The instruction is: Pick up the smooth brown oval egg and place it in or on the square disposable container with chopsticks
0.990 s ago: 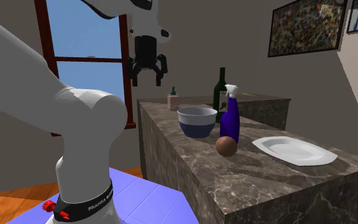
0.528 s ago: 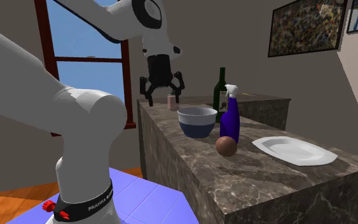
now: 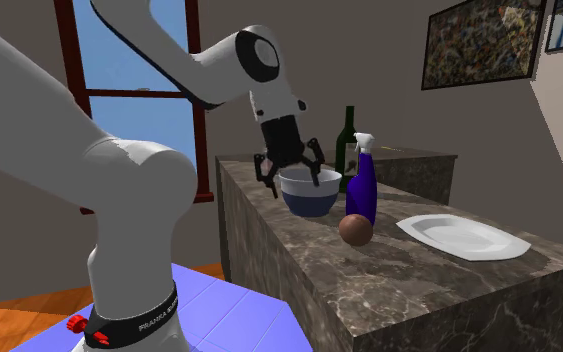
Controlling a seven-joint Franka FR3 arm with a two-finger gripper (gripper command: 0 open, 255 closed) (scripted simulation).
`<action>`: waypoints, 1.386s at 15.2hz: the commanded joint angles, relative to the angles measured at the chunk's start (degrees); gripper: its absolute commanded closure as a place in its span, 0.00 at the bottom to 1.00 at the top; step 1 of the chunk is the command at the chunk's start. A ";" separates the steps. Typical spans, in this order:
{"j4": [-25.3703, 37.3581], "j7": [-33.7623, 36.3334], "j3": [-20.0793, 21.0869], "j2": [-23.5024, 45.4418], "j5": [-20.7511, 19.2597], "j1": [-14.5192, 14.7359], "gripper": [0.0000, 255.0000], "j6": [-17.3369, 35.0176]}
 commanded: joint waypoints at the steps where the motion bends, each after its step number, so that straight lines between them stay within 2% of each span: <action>1: -0.61 -3.04 -2.73 2.90 -4.60 -1.27 0.00 5.80; 8: 2.13 -9.45 -11.40 19.33 -19.79 -4.73 0.00 27.49; 16: 3.81 -5.85 -13.75 29.61 -25.47 -6.52 0.00 37.18; 21: 3.81 -5.85 -13.74 29.61 -25.47 -6.52 0.00 37.18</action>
